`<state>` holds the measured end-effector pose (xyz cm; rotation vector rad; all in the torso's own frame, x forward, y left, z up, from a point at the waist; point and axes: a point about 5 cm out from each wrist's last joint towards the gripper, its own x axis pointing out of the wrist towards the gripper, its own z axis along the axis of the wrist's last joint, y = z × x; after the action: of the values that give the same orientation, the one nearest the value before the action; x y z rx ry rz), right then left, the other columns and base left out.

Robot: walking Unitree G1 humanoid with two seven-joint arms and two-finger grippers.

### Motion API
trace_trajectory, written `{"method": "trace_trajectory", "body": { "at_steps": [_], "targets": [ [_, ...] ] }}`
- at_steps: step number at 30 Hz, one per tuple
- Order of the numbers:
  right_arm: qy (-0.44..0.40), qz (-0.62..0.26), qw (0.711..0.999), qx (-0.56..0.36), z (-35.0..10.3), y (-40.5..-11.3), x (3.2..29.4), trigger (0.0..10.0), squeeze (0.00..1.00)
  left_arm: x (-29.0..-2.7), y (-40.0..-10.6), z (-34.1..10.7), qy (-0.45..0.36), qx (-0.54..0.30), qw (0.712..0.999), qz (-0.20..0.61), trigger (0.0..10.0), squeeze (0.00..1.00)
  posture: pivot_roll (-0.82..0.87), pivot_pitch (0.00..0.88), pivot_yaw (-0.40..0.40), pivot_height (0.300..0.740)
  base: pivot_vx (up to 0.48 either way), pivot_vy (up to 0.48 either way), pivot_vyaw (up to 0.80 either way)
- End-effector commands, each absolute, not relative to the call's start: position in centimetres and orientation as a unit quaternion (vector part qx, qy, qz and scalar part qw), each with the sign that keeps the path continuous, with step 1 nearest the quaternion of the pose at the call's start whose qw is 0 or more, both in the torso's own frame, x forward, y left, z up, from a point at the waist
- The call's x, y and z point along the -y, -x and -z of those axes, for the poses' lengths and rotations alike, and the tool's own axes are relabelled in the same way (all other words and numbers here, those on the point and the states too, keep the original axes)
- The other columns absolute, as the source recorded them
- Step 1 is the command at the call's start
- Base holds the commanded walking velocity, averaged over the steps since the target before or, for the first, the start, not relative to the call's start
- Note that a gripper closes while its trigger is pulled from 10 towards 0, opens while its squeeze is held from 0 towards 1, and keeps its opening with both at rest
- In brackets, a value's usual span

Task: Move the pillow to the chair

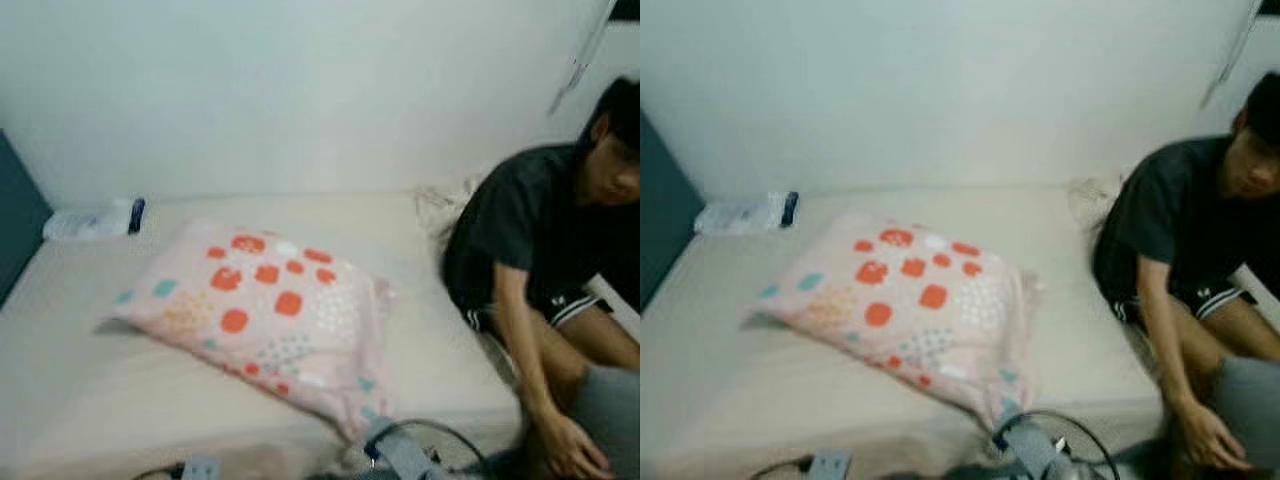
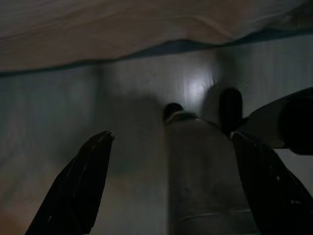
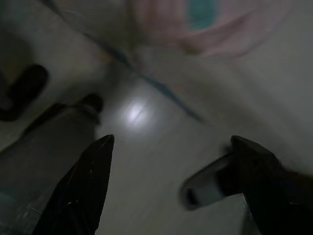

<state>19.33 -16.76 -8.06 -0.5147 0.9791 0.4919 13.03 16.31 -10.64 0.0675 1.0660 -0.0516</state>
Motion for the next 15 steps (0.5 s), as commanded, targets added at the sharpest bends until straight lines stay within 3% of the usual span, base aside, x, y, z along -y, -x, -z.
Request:
{"method": "trace_trajectory", "body": {
  "at_steps": [1, 2, 13, 15],
  "targets": [
    [0.231, -0.235, 0.827, -0.455, 8.04, -19.41, 16.16, 10.0, 0.0, -16.59, -12.0, 10.98, -0.031, -0.525, 0.851, 0.017, 10.0, 0.0, -0.03, 0.0, -0.041, 0.74, 0.0, 0.0, 0.8],
    [0.231, -0.235, 0.827, -0.455, 8.04, -19.41, 16.16, 10.0, 0.0, -16.59, -12.0, 10.98, -0.031, -0.525, 0.851, 0.017, 10.0, 0.0, -0.03, 0.0, -0.041, 0.74, 0.0, 0.0, 0.8],
    [0.238, -0.203, 0.826, -0.469, 8.27, -19.09, 16.69, 10.0, 0.0, -16.62, -11.89, 11.01, -0.033, -0.526, 0.85, 0.021, 10.0, 0.0, -0.03, 0.0, -0.042, 0.74, 0.0, 0.0, 0.0],
    [0.238, -0.203, 0.826, -0.469, 8.26, -19.11, 16.71, 10.0, 0.0, -16.58, -11.86, 11.03, -0.043, -0.528, 0.848, 0.031, 10.0, 0.0, -0.03, 0.0, -0.042, 0.74, 0.0, -0.472, 0.0]
  ]
}}
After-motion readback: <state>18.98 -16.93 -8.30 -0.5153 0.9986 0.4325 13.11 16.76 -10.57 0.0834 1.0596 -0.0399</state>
